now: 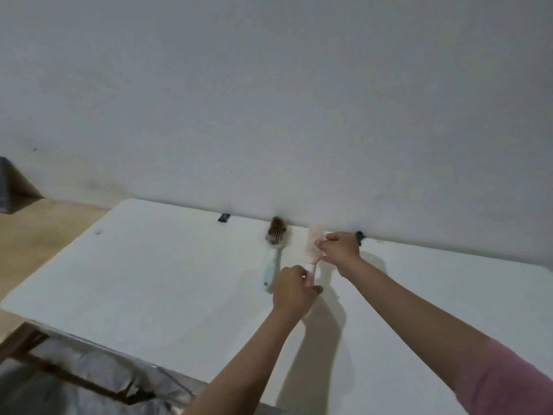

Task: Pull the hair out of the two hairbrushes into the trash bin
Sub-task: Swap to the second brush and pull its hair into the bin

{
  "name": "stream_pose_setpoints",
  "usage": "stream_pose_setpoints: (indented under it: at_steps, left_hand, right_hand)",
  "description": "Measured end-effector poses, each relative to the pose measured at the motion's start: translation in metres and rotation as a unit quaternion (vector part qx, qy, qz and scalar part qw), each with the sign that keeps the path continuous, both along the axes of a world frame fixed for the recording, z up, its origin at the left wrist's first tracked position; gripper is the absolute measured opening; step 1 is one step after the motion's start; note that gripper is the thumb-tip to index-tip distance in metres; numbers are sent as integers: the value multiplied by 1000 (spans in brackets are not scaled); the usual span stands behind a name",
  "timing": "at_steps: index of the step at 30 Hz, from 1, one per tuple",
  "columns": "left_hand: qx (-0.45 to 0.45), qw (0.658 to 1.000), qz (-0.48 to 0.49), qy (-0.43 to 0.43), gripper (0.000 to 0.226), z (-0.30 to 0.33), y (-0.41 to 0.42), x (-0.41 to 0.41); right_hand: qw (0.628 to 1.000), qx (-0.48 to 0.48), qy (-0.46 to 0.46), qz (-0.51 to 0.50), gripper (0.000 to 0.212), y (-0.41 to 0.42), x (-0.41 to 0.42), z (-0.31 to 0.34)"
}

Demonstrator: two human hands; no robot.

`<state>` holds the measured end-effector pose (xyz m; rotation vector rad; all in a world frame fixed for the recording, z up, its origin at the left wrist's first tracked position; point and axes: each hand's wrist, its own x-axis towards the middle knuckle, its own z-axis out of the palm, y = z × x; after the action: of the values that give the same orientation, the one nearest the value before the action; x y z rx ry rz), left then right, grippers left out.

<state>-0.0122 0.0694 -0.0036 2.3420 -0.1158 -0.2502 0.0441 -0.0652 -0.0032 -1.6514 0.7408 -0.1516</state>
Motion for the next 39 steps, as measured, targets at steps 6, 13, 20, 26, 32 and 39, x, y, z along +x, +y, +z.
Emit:
stream_pose_setpoints:
  at_steps: [6,13,20,26,32,39]
  left_hand:
    - [32,999,-17,17,23,-17,-28,23]
    - [49,998,-28,8,36,-31,-38,33]
    - [19,999,-29,10,40,-38,-40,36]
    - [-13,999,-24,22,45,-32,-38,40]
    - [-27,998,34,-47,43,-21,-19,47]
    - [59,981,169,-72,40,-7,14,54]
  right_hand:
    - [1000,2,26,2,46,-27,18,-19]
    - [999,4,41,-5,44,-34,30,-33]
    - [999,6,35,-21,43,-38,32,-36]
    - [998,-33,43,-18,46,-39,32,-27]
    - [989,-132,-64,-14,35,-26,34,-6]
    - [994,-28,-4,103,19,25,59,-12]
